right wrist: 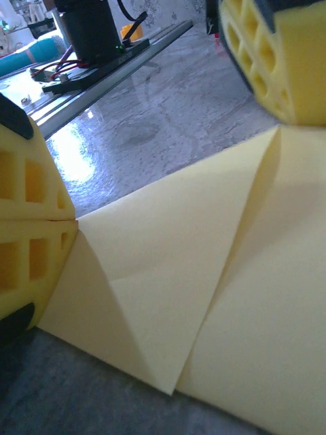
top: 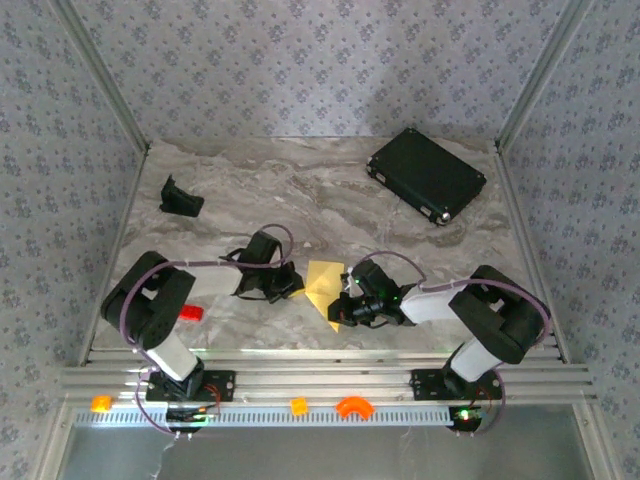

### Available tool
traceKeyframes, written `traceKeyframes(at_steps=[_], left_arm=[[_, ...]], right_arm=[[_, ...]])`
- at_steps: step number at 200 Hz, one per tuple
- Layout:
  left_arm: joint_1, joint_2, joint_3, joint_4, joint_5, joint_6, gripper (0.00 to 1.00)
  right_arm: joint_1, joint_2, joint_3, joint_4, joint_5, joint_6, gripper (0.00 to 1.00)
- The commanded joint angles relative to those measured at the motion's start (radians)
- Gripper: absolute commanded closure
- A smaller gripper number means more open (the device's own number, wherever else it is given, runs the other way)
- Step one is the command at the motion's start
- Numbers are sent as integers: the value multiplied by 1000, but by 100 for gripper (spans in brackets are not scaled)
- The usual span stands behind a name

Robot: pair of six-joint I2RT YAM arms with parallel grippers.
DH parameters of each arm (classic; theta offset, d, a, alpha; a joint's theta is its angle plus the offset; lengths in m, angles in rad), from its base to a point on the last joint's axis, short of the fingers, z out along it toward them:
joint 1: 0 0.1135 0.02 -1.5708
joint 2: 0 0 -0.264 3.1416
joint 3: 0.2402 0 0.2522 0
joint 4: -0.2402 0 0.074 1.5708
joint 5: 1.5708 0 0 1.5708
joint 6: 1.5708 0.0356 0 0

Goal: Fold a paper plane with a square sheet of paper (pick it up from the middle)

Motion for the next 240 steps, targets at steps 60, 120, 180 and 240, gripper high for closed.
traceKeyframes(at_steps=[60,120,180,240], left_arm=[[-119,-85,48,-13,-76,20,94],[-153,50,78,-55,-99,27,99],[-154,57,53,-115,-150,35,100],[-153,64,63,-106,-148,20,100]], right_arm=[[-10,19,-37,-155,22,-32,100],[-13,7,0,-146,-1,-27,100],[39,-79,117,-214,29,-101,98],[35,55,99,-173,23,-89,96]])
